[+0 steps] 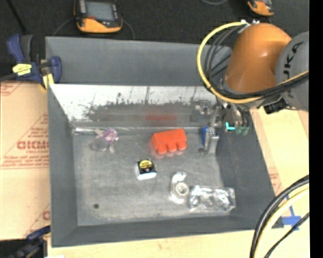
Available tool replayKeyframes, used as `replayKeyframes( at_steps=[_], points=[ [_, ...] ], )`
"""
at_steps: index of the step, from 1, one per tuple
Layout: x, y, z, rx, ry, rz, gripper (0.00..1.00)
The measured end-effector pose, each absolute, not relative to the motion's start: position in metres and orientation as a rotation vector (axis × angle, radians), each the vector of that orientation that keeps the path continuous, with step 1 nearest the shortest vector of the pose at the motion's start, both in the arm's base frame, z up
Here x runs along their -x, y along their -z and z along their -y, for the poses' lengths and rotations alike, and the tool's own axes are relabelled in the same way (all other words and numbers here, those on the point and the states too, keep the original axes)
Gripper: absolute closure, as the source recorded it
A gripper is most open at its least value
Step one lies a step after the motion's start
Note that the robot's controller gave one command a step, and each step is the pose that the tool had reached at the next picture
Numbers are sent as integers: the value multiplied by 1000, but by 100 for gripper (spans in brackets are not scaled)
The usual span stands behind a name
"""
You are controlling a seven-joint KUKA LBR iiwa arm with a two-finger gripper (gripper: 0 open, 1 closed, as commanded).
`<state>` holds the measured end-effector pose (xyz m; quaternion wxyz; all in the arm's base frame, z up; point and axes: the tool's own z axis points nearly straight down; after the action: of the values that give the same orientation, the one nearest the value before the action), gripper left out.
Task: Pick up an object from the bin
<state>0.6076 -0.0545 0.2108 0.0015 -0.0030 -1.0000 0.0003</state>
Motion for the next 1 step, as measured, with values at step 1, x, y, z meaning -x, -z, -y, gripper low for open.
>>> replayKeyframes(
  at_steps=[1],
  points=[
    [-654,-66,10,-103,1,3137,0]
  ],
)
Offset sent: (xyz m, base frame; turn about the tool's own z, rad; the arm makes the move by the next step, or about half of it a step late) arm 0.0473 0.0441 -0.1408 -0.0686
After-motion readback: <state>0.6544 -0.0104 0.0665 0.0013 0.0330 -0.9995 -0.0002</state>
